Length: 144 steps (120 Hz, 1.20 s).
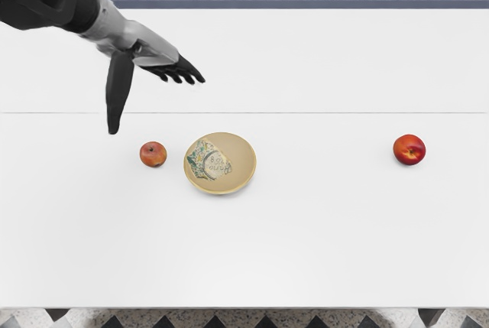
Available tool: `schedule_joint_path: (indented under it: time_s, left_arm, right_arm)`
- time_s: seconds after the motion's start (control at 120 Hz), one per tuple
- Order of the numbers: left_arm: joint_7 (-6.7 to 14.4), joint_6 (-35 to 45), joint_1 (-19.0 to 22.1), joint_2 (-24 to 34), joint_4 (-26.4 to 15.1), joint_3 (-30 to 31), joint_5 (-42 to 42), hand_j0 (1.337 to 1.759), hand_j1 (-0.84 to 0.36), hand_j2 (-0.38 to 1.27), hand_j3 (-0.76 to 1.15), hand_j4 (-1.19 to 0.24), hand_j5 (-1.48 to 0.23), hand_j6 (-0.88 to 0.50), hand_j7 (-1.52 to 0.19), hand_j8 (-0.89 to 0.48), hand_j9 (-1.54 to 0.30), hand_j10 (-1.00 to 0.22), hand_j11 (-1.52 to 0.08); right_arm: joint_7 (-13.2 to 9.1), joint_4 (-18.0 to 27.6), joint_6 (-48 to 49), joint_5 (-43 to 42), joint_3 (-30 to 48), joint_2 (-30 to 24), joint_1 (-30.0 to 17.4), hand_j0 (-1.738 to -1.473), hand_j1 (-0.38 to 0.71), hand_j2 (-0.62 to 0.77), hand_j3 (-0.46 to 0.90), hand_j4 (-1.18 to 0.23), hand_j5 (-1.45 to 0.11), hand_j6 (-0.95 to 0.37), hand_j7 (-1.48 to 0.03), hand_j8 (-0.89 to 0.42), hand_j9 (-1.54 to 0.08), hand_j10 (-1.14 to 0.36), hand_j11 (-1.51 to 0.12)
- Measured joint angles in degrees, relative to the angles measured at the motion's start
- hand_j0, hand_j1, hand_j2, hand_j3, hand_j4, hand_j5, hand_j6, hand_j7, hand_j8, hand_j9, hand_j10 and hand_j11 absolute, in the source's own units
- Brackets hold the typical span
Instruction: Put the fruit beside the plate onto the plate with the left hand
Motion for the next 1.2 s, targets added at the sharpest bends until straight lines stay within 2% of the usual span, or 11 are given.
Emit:
schedule_joint_path:
  time_s: [0.033,0.133,0.225,0.283,0.35,0.442,0.483,0.717,0.833,0.933,1.2]
  left_arm:
    - [4.7,0.0,-1.3,-1.1,-1.2,-0.2,-3.9,1.658,0.33,0.0,0.0,-0.02,-0.02,-0.02,-0.02,-0.02,-0.02,-0.02,-0.02]
    - [21.4,0.9,-1.0,-4.1,-4.9,-1.1,-16.3,1.658,0.33,0.0,0.0,-0.02,-0.02,-0.02,-0.02,-0.02,-0.02,-0.02,-0.02]
    - [34.0,10.2,3.2,-4.1,-6.6,-1.6,-26.8,1.658,0.33,0.0,0.0,-0.01,-0.02,-0.02,-0.02,-0.01,-0.02,-0.01,-0.02]
    - [39.4,18.1,4.5,-4.1,-6.9,-2.9,-31.0,1.658,0.33,0.0,0.0,-0.01,-0.02,-0.01,-0.02,-0.01,-0.02,-0.01,-0.02]
    - [42.9,25.5,8.5,-4.1,-5.8,-5.0,-33.1,1.658,0.33,0.0,0.0,-0.01,-0.02,-0.01,-0.02,-0.01,-0.02,-0.01,-0.02]
    - [44.9,32.3,14.0,-4.1,-2.7,-7.6,-32.0,1.658,0.34,0.0,0.0,-0.01,-0.01,-0.01,-0.01,-0.01,-0.01,-0.01,-0.01]
    - [45.3,33.9,14.6,-4.1,-1.4,-8.7,-31.0,1.658,0.34,0.0,0.0,-0.01,-0.01,-0.01,-0.01,-0.01,-0.01,-0.01,-0.01]
    - [45.9,36.8,21.4,-4.1,0.3,-15.2,-24.3,1.658,0.33,0.0,0.0,-0.02,-0.02,-0.02,-0.02,-0.02,-0.02,-0.02,-0.02]
    - [45.9,36.9,22.1,-4.1,0.4,-18.3,-21.4,1.658,0.3,0.01,0.0,-0.04,-0.05,-0.04,-0.05,-0.04,-0.05,-0.04,-0.05]
    - [46.0,37.1,22.8,-4.1,0.1,-19.6,-20.5,1.658,0.21,0.02,0.0,-0.12,-0.15,-0.12,-0.15,-0.12,-0.15,-0.12,-0.15]
    - [44.8,45.0,22.6,-4.1,-6.8,-19.8,-26.8,1.658,0.0,0.06,0.0,-0.29,-0.38,-0.29,-0.38,-0.29,-0.38,-0.29,-0.38]
  right_arm:
    - [0.0,0.0,0.0,0.0,0.0,0.0,0.0,-1.658,-0.35,0.0,0.0,0.0,0.0,0.0,0.0,0.0,0.0,0.0,0.0]
    - [0.0,0.0,0.0,0.0,0.0,0.0,0.0,-1.658,-0.35,0.0,0.0,0.0,0.0,0.0,0.0,0.0,0.0,0.0,0.0]
    - [0.0,0.0,0.0,0.0,0.0,0.0,0.0,-1.658,-0.35,0.0,0.0,0.0,0.0,0.0,0.0,0.0,0.0,0.0,0.0]
    - [0.0,0.0,0.0,0.0,0.0,0.0,0.0,-1.658,-0.35,0.0,0.0,0.0,0.0,0.0,0.0,0.0,0.0,0.0,0.0]
    - [0.0,0.0,0.0,0.0,0.0,0.0,0.0,-1.658,-0.35,0.0,0.0,0.0,0.0,0.0,0.0,0.0,0.0,0.0,0.0]
    - [0.0,0.0,0.0,0.0,0.0,0.0,0.0,-1.658,-0.35,0.0,0.0,0.0,0.0,0.0,0.0,0.0,0.0,0.0,0.0]
    - [0.0,0.0,0.0,0.0,0.0,0.0,0.0,-1.658,-0.35,0.0,0.0,0.0,0.0,0.0,0.0,0.0,0.0,0.0,0.0]
    - [0.0,0.0,0.0,0.0,0.0,0.0,0.0,-1.658,-0.35,0.0,0.0,0.0,0.0,0.0,0.0,0.0,0.0,0.0,0.0]
    - [0.0,0.0,0.0,0.0,0.0,0.0,0.0,-1.658,-0.35,0.0,0.0,0.0,0.0,0.0,0.0,0.0,0.0,0.0,0.0]
    - [0.0,0.0,0.0,0.0,0.0,0.0,0.0,-1.658,-0.35,0.0,0.0,0.0,0.0,0.0,0.0,0.0,0.0,0.0,0.0]
    - [0.0,0.0,0.0,0.0,0.0,0.0,0.0,-1.658,-0.35,0.0,0.0,0.0,0.0,0.0,0.0,0.0,0.0,0.0,0.0]
